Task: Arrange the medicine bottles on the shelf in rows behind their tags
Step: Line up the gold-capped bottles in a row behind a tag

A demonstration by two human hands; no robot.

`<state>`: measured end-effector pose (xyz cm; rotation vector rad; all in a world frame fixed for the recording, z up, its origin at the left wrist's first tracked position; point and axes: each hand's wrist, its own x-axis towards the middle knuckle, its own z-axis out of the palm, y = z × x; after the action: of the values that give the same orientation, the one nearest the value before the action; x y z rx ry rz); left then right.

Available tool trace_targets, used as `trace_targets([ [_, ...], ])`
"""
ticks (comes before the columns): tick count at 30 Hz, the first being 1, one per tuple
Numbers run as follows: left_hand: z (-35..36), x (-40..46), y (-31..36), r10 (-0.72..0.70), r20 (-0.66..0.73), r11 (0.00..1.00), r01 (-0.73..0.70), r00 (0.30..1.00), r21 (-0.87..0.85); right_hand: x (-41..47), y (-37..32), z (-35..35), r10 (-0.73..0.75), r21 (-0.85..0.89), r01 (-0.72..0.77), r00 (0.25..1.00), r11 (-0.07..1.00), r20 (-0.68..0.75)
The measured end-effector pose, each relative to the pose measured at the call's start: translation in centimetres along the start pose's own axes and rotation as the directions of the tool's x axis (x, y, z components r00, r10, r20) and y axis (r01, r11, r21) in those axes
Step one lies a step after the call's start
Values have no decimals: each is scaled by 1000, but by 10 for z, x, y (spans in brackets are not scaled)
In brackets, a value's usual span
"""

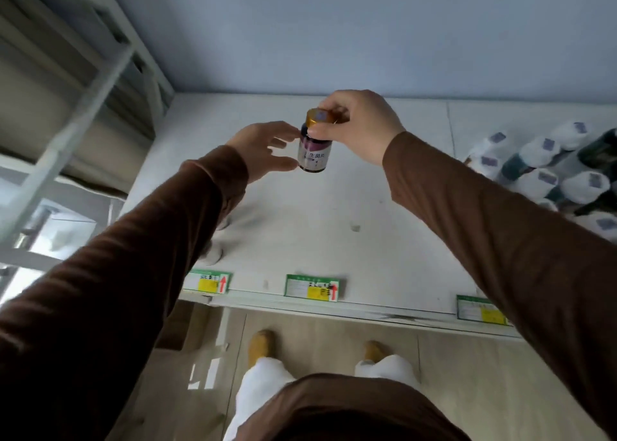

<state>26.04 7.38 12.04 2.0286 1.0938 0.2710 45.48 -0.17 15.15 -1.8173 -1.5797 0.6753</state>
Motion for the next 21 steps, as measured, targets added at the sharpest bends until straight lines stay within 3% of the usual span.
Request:
trace_targets([
  [3, -47, -11, -49, 22, -74, 982, -8, 997, 188, 13, -31, 49, 18, -65, -19, 1000, 998, -4],
  [9, -90, -28, -128, 49, -104, 935, -9, 993, 354, 32, -73, 137, 71, -168, -71, 997, 983, -6],
  [21, -99, -19, -185, -3, -73, 929, 30, 997, 368, 53, -81, 208, 145, -342, -118, 988, 932, 54],
])
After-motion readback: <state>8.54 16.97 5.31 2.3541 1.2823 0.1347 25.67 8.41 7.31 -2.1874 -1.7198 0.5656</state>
